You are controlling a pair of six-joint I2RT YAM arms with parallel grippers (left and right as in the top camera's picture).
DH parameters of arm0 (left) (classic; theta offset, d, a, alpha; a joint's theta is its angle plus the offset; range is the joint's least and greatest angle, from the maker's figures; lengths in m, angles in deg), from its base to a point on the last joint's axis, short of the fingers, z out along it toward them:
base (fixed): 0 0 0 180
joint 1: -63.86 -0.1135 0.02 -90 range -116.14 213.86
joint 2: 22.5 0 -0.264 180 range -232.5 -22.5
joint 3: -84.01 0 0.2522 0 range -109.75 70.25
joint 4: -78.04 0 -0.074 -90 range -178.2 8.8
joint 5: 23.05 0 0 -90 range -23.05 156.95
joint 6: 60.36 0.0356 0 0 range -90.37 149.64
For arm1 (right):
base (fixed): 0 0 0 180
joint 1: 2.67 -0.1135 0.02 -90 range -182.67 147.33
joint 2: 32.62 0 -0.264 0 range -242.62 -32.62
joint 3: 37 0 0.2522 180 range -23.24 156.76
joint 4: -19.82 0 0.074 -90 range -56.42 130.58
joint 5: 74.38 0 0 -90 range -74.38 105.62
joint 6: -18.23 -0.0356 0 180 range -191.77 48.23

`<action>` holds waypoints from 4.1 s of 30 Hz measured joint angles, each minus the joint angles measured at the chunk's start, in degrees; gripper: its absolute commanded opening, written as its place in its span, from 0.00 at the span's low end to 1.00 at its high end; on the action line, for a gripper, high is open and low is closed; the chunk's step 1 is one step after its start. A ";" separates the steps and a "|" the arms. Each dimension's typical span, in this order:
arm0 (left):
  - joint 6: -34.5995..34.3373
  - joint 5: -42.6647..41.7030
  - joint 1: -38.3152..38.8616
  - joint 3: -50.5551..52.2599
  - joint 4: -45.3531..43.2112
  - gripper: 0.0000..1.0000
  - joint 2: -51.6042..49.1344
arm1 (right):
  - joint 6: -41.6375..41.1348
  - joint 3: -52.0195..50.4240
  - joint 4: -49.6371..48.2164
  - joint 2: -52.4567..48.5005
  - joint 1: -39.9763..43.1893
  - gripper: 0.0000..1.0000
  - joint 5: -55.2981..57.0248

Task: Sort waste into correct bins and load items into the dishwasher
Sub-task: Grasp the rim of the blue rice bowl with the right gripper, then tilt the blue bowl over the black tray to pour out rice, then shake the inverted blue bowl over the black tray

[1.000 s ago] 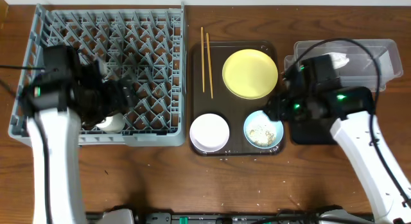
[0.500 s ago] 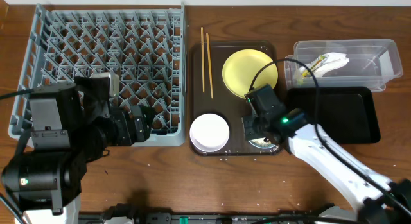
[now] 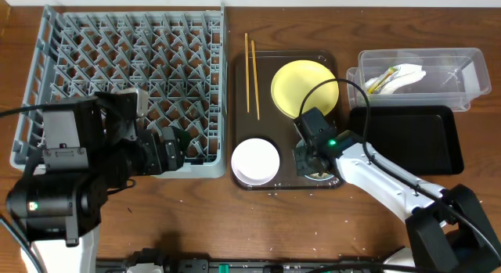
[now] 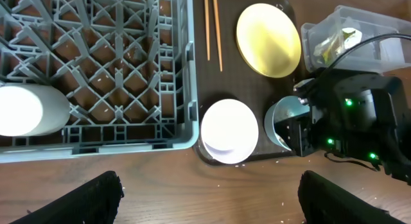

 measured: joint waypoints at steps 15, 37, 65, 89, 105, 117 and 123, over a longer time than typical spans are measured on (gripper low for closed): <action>0.02 0.00 0.00 0.00 0.15 0.89 -1.99 | 0.00 3.74 1.25 2.05 -4.13 0.31 -1.14; 0.04 0.00 0.00 0.00 2.05 0.90 -2.12 | -4.20 3.93 3.87 8.72 -0.13 0.01 -4.24; 0.04 0.02 0.00 0.00 2.10 0.89 -2.12 | 27.02 3.37 7.06 -1.51 59.06 0.01 -78.93; 0.04 0.00 0.00 0.00 1.86 0.89 -2.12 | 23.30 3.30 5.60 -2.25 63.28 0.01 -75.14; 0.04 0.02 0.00 0.00 1.49 0.90 -2.12 | 20.63 3.08 5.40 -2.25 63.36 0.01 -70.42; 0.04 0.00 0.00 0.00 1.09 0.90 -2.12 | 18.88 2.93 2.69 -2.23 63.39 0.01 -75.32; 0.04 0.00 0.00 0.00 0.85 0.90 -2.12 | 18.99 2.93 4.13 -2.23 63.34 0.01 -77.99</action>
